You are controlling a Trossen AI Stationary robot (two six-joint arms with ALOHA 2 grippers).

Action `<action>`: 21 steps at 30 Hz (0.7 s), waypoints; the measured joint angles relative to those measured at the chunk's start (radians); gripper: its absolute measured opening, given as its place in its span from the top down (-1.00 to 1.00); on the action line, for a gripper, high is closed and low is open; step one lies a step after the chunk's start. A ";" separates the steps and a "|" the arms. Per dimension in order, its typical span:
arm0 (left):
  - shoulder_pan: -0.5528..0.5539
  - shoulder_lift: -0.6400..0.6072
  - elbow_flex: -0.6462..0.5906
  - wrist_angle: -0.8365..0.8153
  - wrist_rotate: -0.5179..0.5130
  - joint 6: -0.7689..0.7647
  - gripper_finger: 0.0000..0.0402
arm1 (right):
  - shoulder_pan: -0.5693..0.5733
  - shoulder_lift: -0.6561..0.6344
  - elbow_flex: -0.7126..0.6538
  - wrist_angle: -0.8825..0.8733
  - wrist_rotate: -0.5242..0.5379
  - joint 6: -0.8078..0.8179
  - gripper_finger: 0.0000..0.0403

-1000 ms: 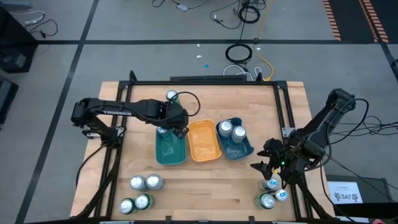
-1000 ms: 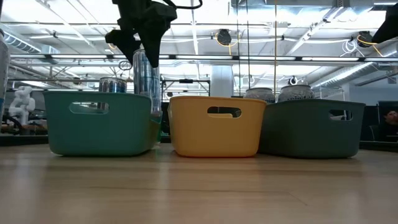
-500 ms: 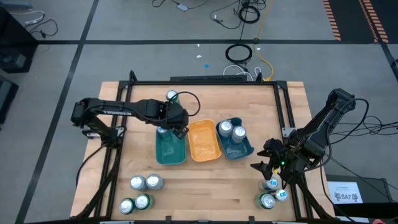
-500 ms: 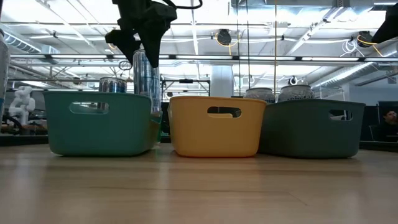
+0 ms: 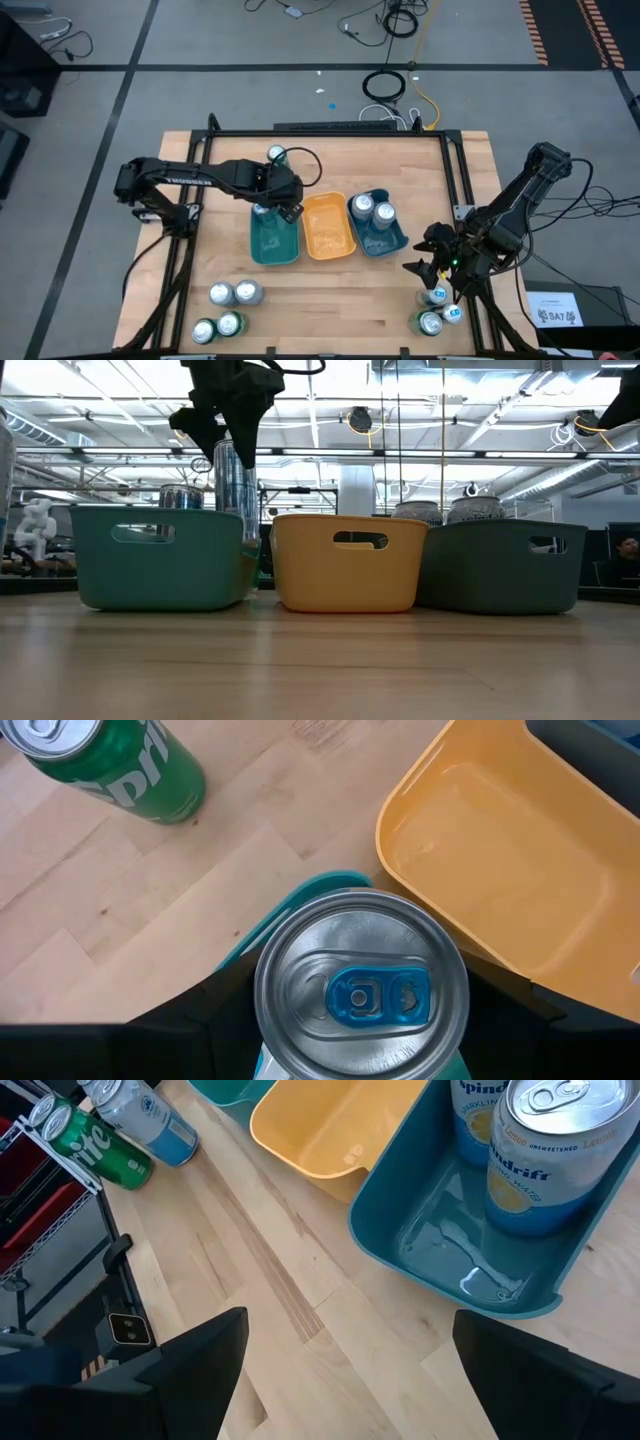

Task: Sort soda cans
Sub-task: Put the white and blue soda can into the light blue bin

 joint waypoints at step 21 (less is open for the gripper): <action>-0.027 -0.001 -0.111 0.096 -0.039 -0.053 -0.32 | 0.000 0.000 0.000 0.007 0.000 0.000 -0.71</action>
